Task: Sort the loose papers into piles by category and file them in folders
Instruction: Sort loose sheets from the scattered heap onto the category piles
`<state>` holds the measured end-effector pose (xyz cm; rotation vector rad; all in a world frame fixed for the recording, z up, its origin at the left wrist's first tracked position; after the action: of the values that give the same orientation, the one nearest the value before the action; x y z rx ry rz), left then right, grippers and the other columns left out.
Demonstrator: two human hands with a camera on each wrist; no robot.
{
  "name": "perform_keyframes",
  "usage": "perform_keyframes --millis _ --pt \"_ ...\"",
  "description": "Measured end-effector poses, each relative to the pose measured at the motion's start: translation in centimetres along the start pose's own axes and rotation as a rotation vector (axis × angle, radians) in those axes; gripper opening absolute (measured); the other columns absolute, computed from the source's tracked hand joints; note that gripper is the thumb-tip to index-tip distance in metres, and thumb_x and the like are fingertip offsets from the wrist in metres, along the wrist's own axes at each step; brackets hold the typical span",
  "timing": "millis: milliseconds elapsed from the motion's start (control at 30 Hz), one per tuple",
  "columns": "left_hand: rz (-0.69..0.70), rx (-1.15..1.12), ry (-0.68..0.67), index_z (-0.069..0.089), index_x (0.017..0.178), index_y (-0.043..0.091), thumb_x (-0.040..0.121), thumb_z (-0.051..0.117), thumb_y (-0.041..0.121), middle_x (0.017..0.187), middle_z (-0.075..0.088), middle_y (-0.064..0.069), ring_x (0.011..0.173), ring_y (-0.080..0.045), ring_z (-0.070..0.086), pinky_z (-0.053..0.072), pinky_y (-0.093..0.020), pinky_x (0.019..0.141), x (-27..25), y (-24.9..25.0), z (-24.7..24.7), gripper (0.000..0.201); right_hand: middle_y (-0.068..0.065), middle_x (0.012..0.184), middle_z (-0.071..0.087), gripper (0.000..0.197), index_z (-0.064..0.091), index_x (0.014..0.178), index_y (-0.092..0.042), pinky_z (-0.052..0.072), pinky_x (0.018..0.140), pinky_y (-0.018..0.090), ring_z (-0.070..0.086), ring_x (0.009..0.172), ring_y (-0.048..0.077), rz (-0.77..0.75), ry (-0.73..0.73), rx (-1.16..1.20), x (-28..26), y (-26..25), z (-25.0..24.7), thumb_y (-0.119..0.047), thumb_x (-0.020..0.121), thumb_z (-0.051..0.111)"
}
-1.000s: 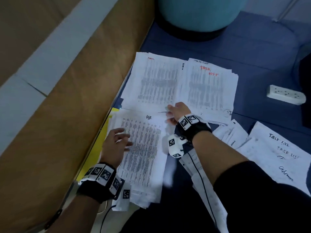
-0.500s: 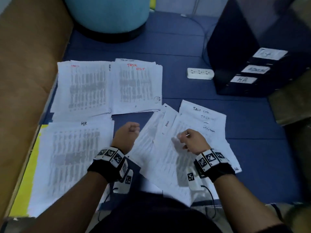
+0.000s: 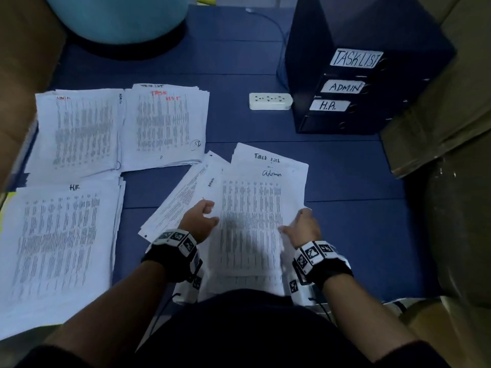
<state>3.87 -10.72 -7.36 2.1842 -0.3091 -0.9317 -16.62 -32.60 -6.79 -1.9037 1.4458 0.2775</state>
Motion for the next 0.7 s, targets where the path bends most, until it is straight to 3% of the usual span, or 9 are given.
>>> perform_keyframes --millis 100,200,267,367,467,500,567,633,700 --pt "-0.011 0.047 0.047 0.052 0.128 0.014 0.084 0.068 0.013 0.123 0.055 -0.008 0.109 -0.026 0.055 0.051 -0.043 0.089 -0.4 -0.3 0.6 0.047 0.018 0.127 0.052 0.057 0.039 0.126 -0.005 0.049 0.084 0.038 0.057 0.109 0.032 -0.02 -0.028 -0.027 0.2 -0.3 0.1 -0.017 0.084 0.075" --pt "-0.028 0.018 0.061 0.048 0.131 0.015 0.085 0.068 0.013 0.12 0.054 -0.006 0.099 -0.023 0.054 0.052 -0.035 0.074 -0.7 -0.4 1.2 0.05 0.017 0.131 0.046 0.061 0.038 0.131 -0.003 0.041 0.073 0.032 0.056 0.11 0.032 -0.057 -0.025 -0.045 0.3 -0.4 -0.1 -0.016 0.084 0.076" --pt "-0.05 -0.025 0.061 0.046 0.131 0.018 0.085 0.068 0.015 0.117 0.053 -0.005 0.096 -0.024 0.056 0.052 -0.034 0.065 -0.9 -0.4 1.5 0.051 0.017 0.121 0.051 0.05 0.041 0.124 -0.005 0.04 0.071 0.029 0.057 0.098 0.03 -0.065 -0.053 -0.04 0.5 -0.2 -0.1 -0.013 0.086 0.073" --pt "-0.063 -0.086 0.068 0.045 0.129 0.021 0.085 0.069 0.019 0.114 0.054 -0.005 0.092 -0.025 0.058 0.053 -0.035 0.061 -0.8 -0.5 1.6 0.05 0.014 0.107 0.053 0.025 0.046 0.104 -0.008 0.042 0.061 0.026 0.052 0.076 0.02 -0.098 -0.064 0.007 1.0 -0.3 -1.1 -0.014 0.091 0.066" --pt "-0.088 -0.145 0.059 0.045 0.129 0.019 0.085 0.068 0.017 0.11 0.053 -0.007 0.087 -0.025 0.056 0.051 -0.034 0.058 -0.8 -0.8 1.5 0.049 0.013 0.123 0.061 0.029 0.058 0.121 -0.003 0.047 0.087 0.033 0.06 0.108 0.03 -0.112 -0.021 0.165 1.7 0.1 -3.6 -0.016 0.095 0.06" --pt "-0.09 -0.149 0.059 0.045 0.129 0.018 0.084 0.068 0.018 0.107 0.054 -0.006 0.088 -0.026 0.056 0.052 -0.036 0.061 -0.8 -0.9 1.4 0.051 0.01 0.117 0.064 0.027 0.061 0.12 -0.003 0.047 0.088 0.033 0.06 0.112 0.03 -0.132 -0.006 0.246 1.8 0.2 -4.6 -0.013 0.095 0.06" --pt "-0.082 -0.146 0.065 0.046 0.129 0.02 0.078 0.071 0.026 0.101 0.054 -0.002 0.091 -0.028 0.058 0.052 -0.042 0.072 -1.0 -0.5 1.0 0.057 0.003 0.102 0.068 0.014 0.065 0.107 -0.009 0.049 0.084 0.031 0.065 0.104 0.027 -0.183 0.005 0.392 1.7 0.2 -6.3 -0.008 0.094 0.059" --pt "-0.06 -0.172 0.06 0.045 0.128 0.021 0.077 0.069 0.034 0.099 0.054 0.001 0.09 -0.024 0.059 0.051 -0.041 0.076 -1.0 0.5 0.8 0.058 -0.001 0.095 0.072 0.012 0.065 0.1 -0.017 0.054 0.078 0.031 0.069 0.086 0.016 -0.219 -0.024 0.507 1.5 0.0 -7.1 -0.009 0.095 0.057" --pt "-0.015 -0.219 0.039 0.043 0.126 0.022 0.088 0.064 0.03 0.099 0.056 0.002 0.082 -0.015 0.059 0.053 -0.035 0.072 -1.3 2.6 0.7 0.044 -0.007 0.076 0.072 0.016 0.065 0.101 -0.016 0.051 0.054 0.02 0.064 0.058 0.001 -0.223 -0.072 0.656 1.1 -0.6 -7.2 -0.006 0.097 0.054"
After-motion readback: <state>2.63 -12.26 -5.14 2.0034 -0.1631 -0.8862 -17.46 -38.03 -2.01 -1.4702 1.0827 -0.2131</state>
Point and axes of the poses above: each hand's wrist, its own x-axis towards the middle knuckle, its own z-axis out of the palm, y = z × x, the point moved 10 cm from there along x, towards the middle knuckle
